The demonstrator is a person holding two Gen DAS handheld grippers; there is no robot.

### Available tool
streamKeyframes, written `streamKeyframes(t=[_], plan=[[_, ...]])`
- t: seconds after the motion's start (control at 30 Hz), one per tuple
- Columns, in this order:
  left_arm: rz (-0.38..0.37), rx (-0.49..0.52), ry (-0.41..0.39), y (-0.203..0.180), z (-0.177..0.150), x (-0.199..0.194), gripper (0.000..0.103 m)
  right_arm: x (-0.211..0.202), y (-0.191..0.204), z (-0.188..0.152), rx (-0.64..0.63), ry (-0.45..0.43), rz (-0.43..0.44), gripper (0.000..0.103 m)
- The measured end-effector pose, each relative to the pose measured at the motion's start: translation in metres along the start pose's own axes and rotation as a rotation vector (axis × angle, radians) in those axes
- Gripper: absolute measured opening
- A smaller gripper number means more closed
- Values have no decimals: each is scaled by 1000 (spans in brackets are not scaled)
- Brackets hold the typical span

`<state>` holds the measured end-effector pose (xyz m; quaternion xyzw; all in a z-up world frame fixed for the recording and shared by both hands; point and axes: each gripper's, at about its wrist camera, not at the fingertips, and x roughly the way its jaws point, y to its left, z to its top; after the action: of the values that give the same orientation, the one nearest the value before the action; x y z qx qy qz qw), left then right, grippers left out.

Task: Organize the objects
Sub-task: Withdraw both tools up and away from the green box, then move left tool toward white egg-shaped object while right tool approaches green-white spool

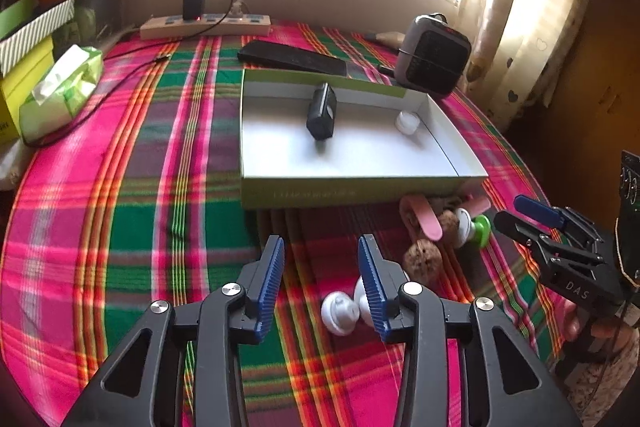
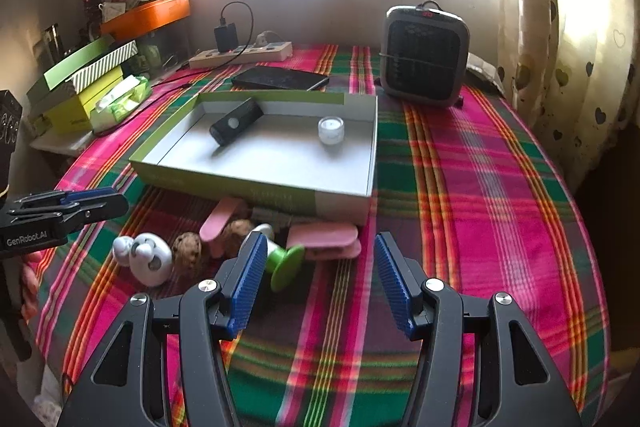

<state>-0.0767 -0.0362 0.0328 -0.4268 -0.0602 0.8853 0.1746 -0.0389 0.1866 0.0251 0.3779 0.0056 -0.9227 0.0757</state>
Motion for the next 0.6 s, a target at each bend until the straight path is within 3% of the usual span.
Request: streamKeyframes(t=[0.6], plan=[[-55,-12,30,3,-38,-5,41,6,0,-30,57,46,65,61]])
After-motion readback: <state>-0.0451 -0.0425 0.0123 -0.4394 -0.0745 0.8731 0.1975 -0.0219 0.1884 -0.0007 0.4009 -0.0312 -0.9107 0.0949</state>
